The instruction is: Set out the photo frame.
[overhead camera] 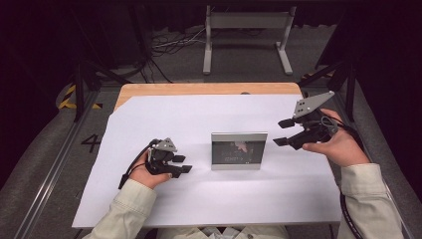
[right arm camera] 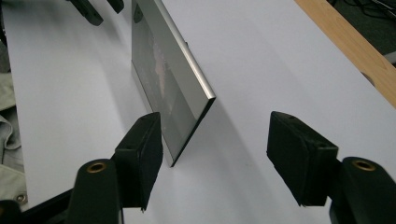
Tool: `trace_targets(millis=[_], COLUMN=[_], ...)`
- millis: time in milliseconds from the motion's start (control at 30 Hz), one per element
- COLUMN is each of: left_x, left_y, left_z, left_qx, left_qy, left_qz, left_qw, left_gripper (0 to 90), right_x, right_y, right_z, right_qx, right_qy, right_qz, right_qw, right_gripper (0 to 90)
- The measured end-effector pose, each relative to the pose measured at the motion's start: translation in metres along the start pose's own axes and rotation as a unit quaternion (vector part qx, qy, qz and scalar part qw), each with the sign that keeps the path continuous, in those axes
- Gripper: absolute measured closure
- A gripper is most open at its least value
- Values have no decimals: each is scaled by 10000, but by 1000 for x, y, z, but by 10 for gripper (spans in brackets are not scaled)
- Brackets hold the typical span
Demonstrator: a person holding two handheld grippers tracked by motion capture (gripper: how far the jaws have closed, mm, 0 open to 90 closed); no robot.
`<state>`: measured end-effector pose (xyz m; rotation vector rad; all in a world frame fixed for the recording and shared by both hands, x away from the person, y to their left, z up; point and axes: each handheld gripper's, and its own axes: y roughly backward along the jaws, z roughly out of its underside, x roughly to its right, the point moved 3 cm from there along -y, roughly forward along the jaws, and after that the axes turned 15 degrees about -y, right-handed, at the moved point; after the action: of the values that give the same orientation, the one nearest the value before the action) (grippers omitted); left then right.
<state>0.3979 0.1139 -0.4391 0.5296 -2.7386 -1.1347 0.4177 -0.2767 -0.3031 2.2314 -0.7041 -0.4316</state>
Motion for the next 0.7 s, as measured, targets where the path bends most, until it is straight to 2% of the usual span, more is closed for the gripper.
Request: trace_targets(millis=[300,700], left_x=[-1,-1], left_y=[3,4], left_z=[0,1], left_qx=[58,90], left_qy=[-13,35], left_qz=[-120,-151], left_qw=[9999,9998], left_gripper=[510,508], right_x=[-5,-8], right_y=[7,-3], right_z=[16,38], right_qx=[530,667], right_qy=[-423,-732], right_qz=[171,266], right_qw=[9975,9947], right_gripper=[358,334])
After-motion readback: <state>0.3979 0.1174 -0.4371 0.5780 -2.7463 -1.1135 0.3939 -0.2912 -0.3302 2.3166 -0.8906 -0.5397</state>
